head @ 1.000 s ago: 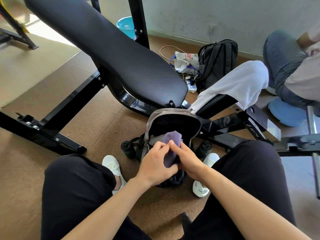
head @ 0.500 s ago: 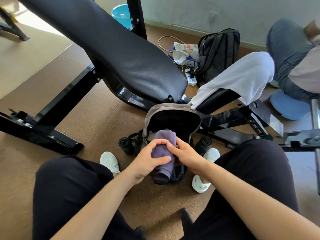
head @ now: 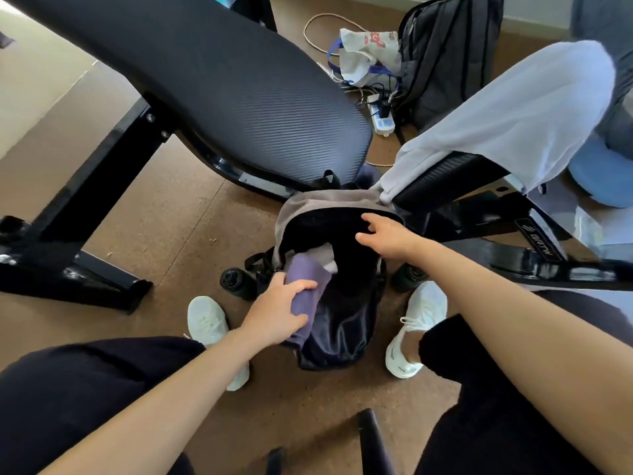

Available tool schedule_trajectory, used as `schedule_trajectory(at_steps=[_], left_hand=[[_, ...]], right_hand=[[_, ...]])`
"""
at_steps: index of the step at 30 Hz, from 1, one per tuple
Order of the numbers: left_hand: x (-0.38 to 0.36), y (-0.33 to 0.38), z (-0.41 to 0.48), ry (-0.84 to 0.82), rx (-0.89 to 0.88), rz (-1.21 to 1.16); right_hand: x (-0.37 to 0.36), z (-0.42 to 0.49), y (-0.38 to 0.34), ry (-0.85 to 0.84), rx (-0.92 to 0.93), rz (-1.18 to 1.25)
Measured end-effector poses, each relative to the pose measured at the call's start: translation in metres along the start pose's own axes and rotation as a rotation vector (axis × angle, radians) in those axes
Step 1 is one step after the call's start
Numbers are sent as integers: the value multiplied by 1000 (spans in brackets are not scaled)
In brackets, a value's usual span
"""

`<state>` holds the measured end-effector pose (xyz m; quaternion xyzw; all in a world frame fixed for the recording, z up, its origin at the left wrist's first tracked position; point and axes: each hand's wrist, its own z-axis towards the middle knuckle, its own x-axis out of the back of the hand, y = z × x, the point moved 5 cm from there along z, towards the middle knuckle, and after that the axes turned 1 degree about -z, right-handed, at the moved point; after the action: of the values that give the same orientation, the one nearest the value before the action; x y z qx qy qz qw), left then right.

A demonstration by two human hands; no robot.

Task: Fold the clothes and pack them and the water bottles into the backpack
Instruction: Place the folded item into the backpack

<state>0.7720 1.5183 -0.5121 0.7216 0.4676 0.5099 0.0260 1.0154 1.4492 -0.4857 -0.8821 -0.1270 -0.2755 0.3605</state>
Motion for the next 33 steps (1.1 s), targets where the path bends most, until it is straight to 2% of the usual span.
schedule_trajectory(at_steps=[5,8,10,13,16,19,23,26,29,33], left_hand=[[-16,5,81,-14,-84,436],[-29,10,122,37,-169,697],[-42,4,145,81,-153,802],[-69,-18,174,10,-2,806],[-92,-33,193,-46,79,701],[-100,-40,209,-111,66,601],[-98,-60,225,-214,14,581],[-86,-74,236,-277,49,498],[-78,-74,242,-264,74,399],[-89,-64,223,-145,53,437]], right_hand=[[21,26,-17,65,80,-38],[30,38,-27,60,116,72],[33,47,-32,41,99,199],[31,58,-35,21,83,263],[26,65,-34,6,66,259],[23,70,-28,3,32,274],[20,72,-22,0,-7,276],[18,71,-22,-6,-4,271],[17,71,-22,-14,4,271],[18,70,-22,8,16,262]])
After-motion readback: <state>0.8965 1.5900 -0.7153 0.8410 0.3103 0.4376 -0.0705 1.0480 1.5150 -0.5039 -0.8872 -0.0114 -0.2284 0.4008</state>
